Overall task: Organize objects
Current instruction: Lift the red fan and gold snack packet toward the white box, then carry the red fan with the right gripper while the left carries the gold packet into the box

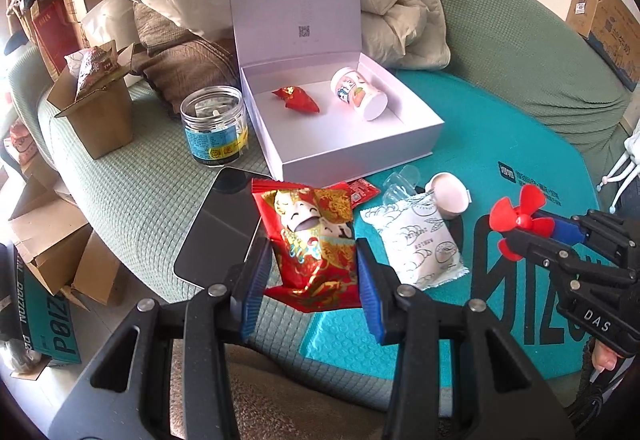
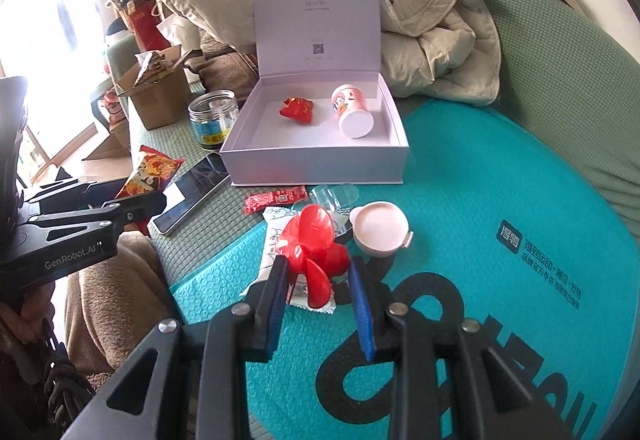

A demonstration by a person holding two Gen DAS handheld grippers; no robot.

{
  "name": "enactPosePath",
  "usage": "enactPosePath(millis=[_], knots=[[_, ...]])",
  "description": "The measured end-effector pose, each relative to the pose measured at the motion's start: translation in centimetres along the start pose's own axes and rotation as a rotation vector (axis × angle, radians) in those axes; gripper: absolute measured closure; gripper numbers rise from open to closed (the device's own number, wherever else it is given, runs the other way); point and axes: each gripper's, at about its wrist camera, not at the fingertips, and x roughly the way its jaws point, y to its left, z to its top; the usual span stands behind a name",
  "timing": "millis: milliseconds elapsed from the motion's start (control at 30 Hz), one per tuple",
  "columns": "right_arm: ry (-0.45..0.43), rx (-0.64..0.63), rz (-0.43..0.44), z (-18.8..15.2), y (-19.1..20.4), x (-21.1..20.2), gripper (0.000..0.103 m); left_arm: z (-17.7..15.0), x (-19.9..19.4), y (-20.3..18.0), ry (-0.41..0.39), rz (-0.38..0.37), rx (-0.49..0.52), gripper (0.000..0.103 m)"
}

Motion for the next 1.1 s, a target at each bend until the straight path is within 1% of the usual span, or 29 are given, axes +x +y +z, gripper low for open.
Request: enactPosePath(millis=[267,400,533,867,1100], knots=[[-0.012,-0.014,0.045,0.0,0.8,-0.4,0.073,-0.1,-1.1,-0.6,-0.012,0.02,0.025,0.063],[-0.021,-0.025,0.057,0.2,1.2,-0.5,0.073,0.4,-1.3,-0.4,-0.019,0.026,0.031,0.063],[-0.012,-0.024,0.07,0.5,1.2,0.0,0.073,1.0,-1.2,-0.5,-0.02,0.024,0.045,0.063],[-0.001,-0.023,0.07,2.6,0.1,2.1,0.073,2.7,1.1,-0.4,0.017,0.019,0.063,0.063],[0.001,-0.021,0.084,4.6,-0.7,4.1,0.073,4.6,3.2,-0.2,0.037,0.017,0.072,0.063]])
